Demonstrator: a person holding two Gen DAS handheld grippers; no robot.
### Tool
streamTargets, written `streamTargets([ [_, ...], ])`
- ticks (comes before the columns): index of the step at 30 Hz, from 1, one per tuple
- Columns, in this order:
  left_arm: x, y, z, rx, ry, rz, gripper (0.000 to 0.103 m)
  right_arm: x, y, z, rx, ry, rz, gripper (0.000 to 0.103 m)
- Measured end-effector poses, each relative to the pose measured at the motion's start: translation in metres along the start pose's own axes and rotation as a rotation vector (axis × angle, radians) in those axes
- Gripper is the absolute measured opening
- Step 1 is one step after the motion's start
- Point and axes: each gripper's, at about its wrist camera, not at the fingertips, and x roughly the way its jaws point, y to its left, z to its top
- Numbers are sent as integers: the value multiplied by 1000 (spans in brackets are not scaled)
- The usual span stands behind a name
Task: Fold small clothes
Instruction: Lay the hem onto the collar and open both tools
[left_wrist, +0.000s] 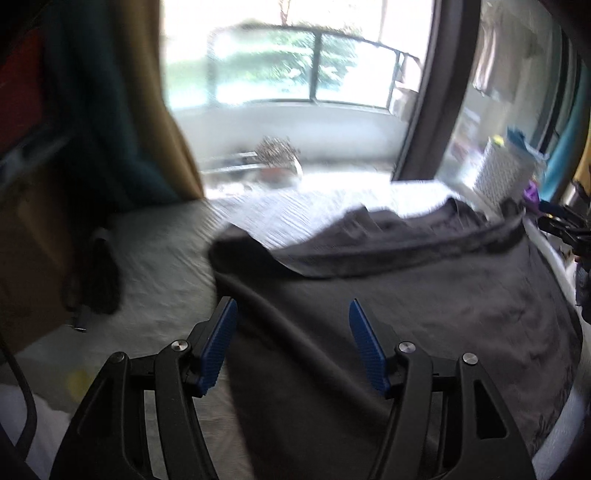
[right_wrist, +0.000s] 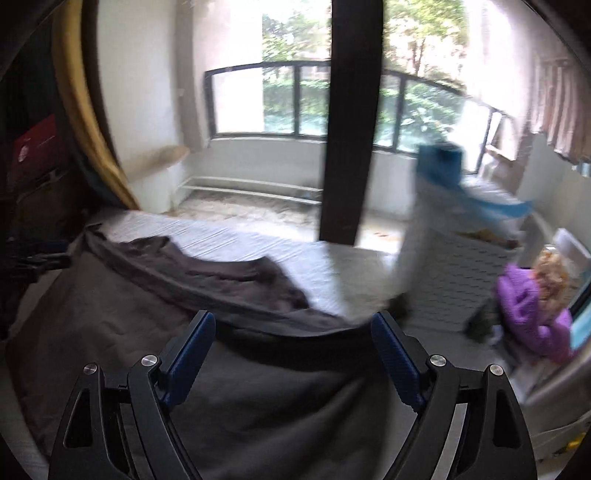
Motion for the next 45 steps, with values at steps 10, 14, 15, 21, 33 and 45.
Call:
streamTargets([
  [10, 38, -11, 9, 28, 112, -8, 63, 78, 65, -11, -165, 248, 92, 44],
  [14, 43, -14, 14, 55, 102, 17, 63, 87, 58, 0, -133, 239, 100, 44],
  [15, 45, -15, 16, 57, 102, 21, 63, 88, 55, 3, -125, 235, 96, 44],
  [21, 49, -23, 24, 94, 84, 78, 63, 107, 41, 25, -89, 206, 77, 44],
  [33, 54, 13, 42, -22, -3, 226, 63, 95, 15, 35, 24, 169, 37, 44],
  [45, 9, 12, 18, -45, -15, 153, 63, 43, 21, 9, 18, 124, -13, 45],
])
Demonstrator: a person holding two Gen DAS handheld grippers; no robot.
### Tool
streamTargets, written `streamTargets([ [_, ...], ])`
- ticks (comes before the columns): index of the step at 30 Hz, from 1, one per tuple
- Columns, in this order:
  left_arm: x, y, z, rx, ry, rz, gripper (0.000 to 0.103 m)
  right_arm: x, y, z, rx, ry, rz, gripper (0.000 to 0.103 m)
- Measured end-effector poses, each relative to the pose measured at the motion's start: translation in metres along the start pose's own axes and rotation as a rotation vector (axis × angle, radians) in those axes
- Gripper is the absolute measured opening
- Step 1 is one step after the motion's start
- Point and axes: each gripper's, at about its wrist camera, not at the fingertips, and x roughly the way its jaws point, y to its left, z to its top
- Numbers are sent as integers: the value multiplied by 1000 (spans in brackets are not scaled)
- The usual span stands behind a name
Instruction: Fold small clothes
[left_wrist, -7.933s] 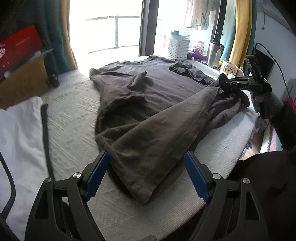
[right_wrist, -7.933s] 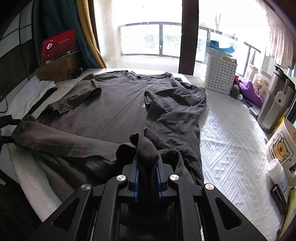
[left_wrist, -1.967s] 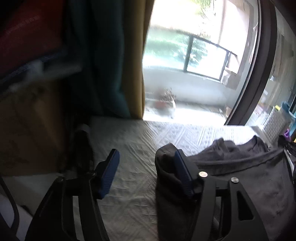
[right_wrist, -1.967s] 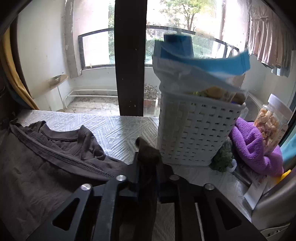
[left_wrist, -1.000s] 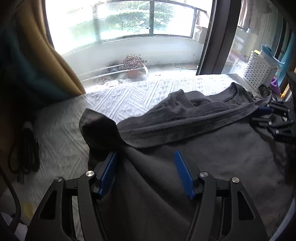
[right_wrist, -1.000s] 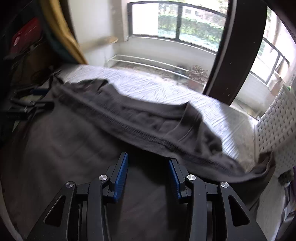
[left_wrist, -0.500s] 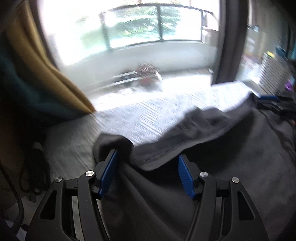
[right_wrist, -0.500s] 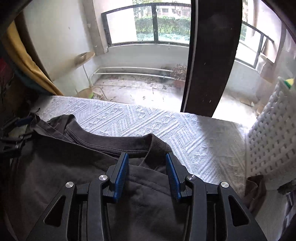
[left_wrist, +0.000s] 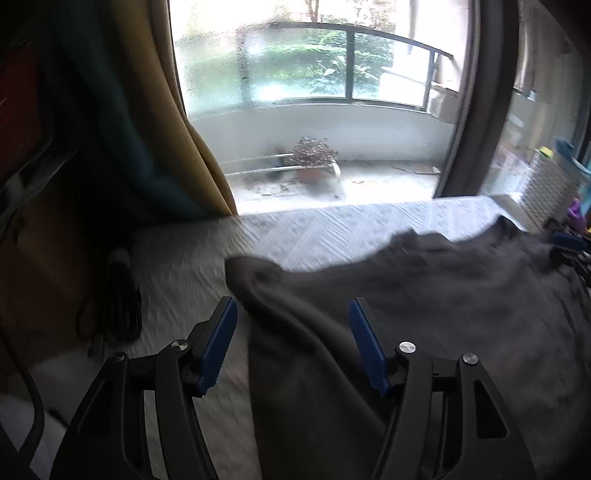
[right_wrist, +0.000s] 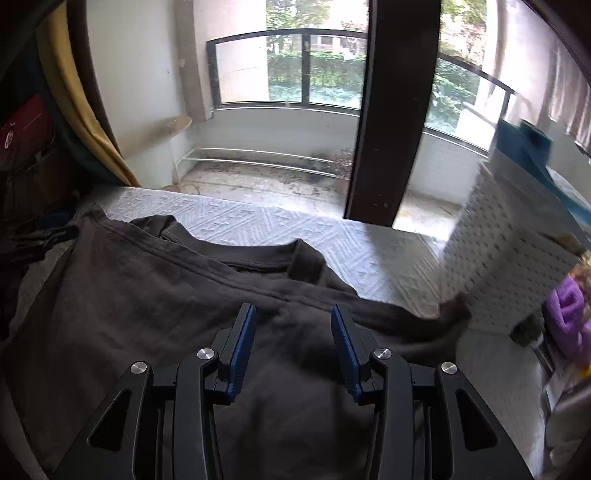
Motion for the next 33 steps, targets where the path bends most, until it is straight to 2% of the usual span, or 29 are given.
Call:
streamTargets([
  [3, -19, -3, -21, -28, 13, -32, 64, -9, -8, -13, 42, 4, -2, 45],
  [5, -28, -3, -35, -36, 28, -43, 68, -14, -13, -23, 63, 7, -10, 45],
  [7, -37, -4, -49, -56, 38, -31, 77, -20, -18, -33, 85, 10, -16, 45],
  [9, -45, -1, -65, -78, 52, -22, 81, -27, -21, -42, 105, 9, -24, 45],
  [13, -56, 10, -90, -119, 84, 3, 81, -39, -28, -60, 143, 16, -37, 45],
  [18, -76, 18, -118, -190, 89, -57, 81, -43, -26, -73, 160, 26, -56, 47],
  [22, -77, 16, -131, -199, 110, -73, 81, -43, -19, -82, 159, 18, -70, 63],
  [23, -77, 16, -134, -204, 112, -92, 81, -42, -17, -84, 155, 18, -77, 63],
  [25, -79, 14, -139, -192, 89, -102, 81, -41, -13, -88, 137, 20, -99, 64],
  [29, -78, 3, -140, -122, 94, -55, 81, -41, -7, -93, 116, 14, -124, 64],
  [30, -79, 2, -141, -119, 93, -49, 78, -40, -6, -93, 115, 15, -125, 65],
  [32, -82, 0, -143, -117, 89, -54, 65, -40, -6, -96, 115, 21, -124, 70],
  [33, -84, -1, -144, -117, 87, -66, 51, -40, -6, -98, 116, 21, -123, 70],
])
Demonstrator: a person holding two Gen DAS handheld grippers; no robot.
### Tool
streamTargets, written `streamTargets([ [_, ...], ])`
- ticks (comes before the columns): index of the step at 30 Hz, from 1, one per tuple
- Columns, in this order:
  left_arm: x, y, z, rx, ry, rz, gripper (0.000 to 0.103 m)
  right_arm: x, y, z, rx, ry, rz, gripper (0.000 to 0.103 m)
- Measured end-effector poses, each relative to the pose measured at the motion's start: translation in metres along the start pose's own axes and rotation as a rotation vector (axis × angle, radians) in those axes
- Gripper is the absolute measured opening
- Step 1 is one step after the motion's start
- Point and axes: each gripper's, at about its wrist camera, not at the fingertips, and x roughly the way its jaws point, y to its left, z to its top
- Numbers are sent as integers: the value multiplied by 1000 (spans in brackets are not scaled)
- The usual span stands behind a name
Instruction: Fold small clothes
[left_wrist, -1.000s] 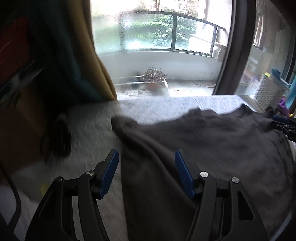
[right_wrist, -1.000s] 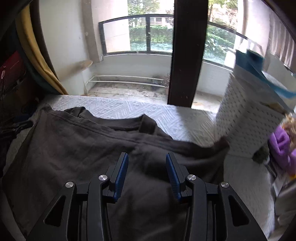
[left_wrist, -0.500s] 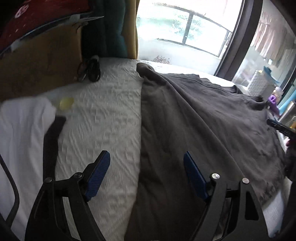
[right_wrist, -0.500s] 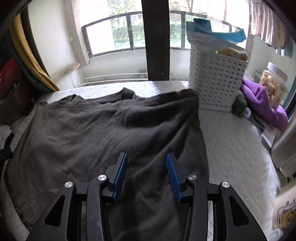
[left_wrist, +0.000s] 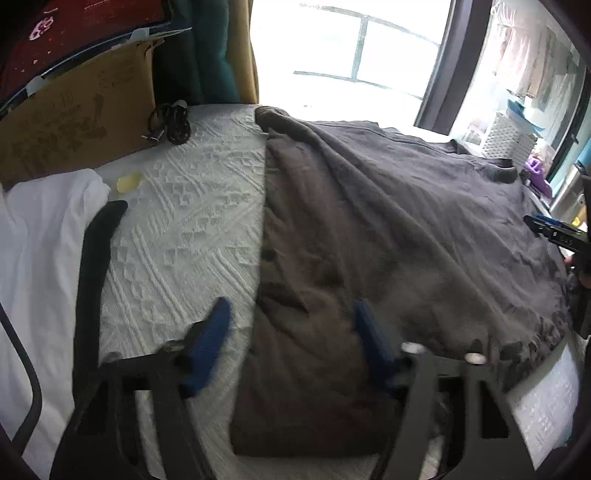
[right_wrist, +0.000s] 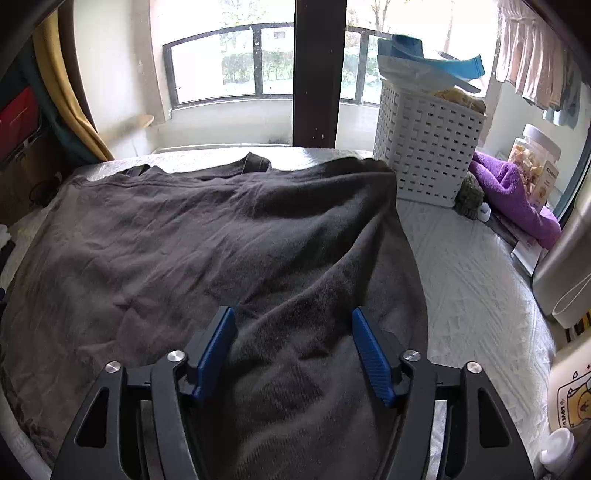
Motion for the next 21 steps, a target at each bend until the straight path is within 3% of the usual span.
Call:
streamTargets([
  [1, -1, -2, -1, 3, 4, -26, 33, 0, 0, -1, 0, 0, 0, 70],
  [4, -7, -12, -4, 28, 5, -36, 11, -2, 0, -3, -2, -1, -1, 70],
  [12, -39, -11, -7, 21, 1, -36, 7, -11, -3, -15, -2, 21, -6, 73],
  [21, -34, -12, -27, 50, 25, 29, 7, -48, -13, -48, 24, 17, -38, 83],
])
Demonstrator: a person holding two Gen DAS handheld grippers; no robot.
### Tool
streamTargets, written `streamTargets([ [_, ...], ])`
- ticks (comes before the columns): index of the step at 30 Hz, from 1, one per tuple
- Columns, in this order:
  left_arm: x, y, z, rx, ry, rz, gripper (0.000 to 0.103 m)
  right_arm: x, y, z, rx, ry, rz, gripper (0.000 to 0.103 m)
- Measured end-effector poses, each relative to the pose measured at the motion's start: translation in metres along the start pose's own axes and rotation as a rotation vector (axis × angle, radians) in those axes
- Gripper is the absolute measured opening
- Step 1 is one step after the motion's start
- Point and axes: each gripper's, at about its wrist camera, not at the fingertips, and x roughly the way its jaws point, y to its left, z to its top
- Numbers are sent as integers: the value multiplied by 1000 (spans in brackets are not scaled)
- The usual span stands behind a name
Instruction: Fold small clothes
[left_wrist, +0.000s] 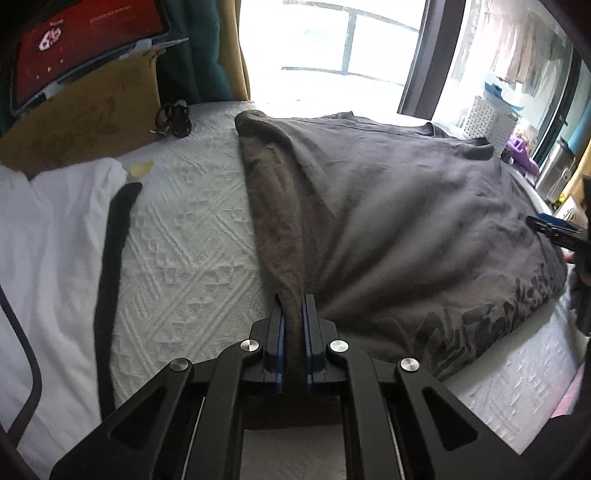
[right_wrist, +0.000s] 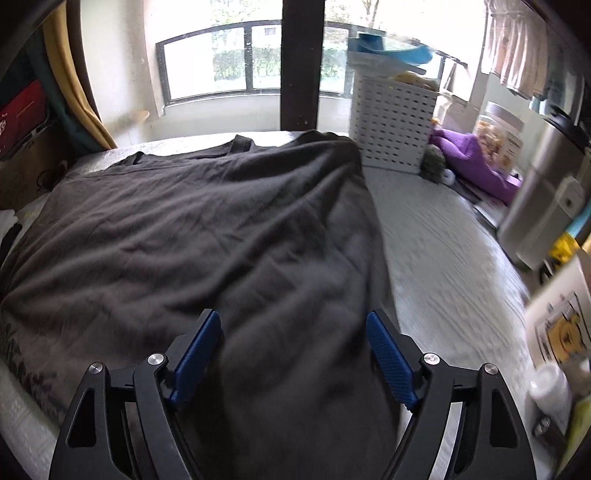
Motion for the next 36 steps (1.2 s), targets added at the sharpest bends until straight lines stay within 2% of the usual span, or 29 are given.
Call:
streamTargets([
  [5, 1, 3, -5, -8, -17, -11, 7, -26, -20, -18, 58, -17, -17, 83],
  [9, -6, 8, -4, -58, -32, -26, 9, -41, -40, -34, 128, -23, -28, 84],
  [12, -11, 11, -4, -67, -49, -8, 15, -47, -53, -47, 176, -14, -46, 84],
  [14, -17, 13, -3, -76, -74, -5, 23, -49, -58, -56, 191, -2, -55, 84],
  [16, -22, 15, -1, -88, -99, -8, 36, -52, -59, -64, 203, 9, -33, 84],
  [18, -24, 16, 2, -99, -111, -15, 38, -52, -58, -69, 212, 19, -12, 84],
  [21, -21, 15, 5, -93, -114, -17, 38, -49, -55, -72, 254, 31, 46, 84],
  [27, -18, 17, 8, -94, -113, -28, 38, -46, -46, -69, 262, 7, 91, 84],
  [31, -15, 22, 10, -108, -111, -28, 38, -40, -41, -60, 295, 11, 183, 84],
  [36, -8, 27, 12, -114, -100, -28, 38, -26, -28, -45, 294, 11, 241, 84],
])
